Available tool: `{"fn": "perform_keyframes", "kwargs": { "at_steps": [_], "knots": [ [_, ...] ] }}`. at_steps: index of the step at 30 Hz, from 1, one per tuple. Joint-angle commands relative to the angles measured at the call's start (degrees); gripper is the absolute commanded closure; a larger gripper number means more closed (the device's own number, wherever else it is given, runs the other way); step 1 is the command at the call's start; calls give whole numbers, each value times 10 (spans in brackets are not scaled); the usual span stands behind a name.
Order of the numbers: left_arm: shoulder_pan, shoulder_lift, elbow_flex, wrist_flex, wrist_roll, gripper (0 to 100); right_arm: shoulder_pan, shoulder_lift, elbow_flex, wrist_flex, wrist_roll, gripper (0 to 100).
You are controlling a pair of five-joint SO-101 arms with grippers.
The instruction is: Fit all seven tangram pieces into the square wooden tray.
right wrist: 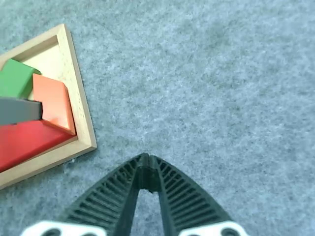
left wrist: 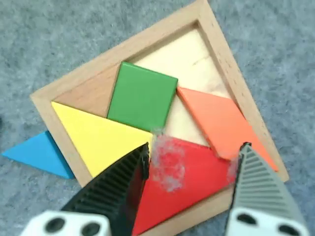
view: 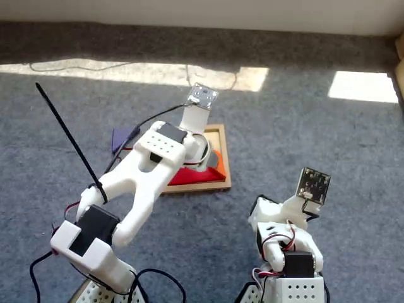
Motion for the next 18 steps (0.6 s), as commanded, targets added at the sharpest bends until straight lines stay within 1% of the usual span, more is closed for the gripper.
{"fn": "perform_keyframes", "kwargs": {
  "at_steps": [1, 6, 9, 14, 18],
  "knots": [
    [-3, -29, 3, -33, 5, 716, 6, -1, 71, 0, 1, 993],
    [-3, 2, -3, -33, 5, 716, 6, -1, 71, 0, 1, 993],
    [-3, 46, -40, -30, 5, 716, 6, -1, 71, 0, 1, 993],
    [-4, 98, -109, 29, 8, 716, 6, -1, 71, 0, 1, 993],
    [-4, 117, -133, 46, 8, 716, 6, -1, 71, 0, 1, 993]
  ]
}}
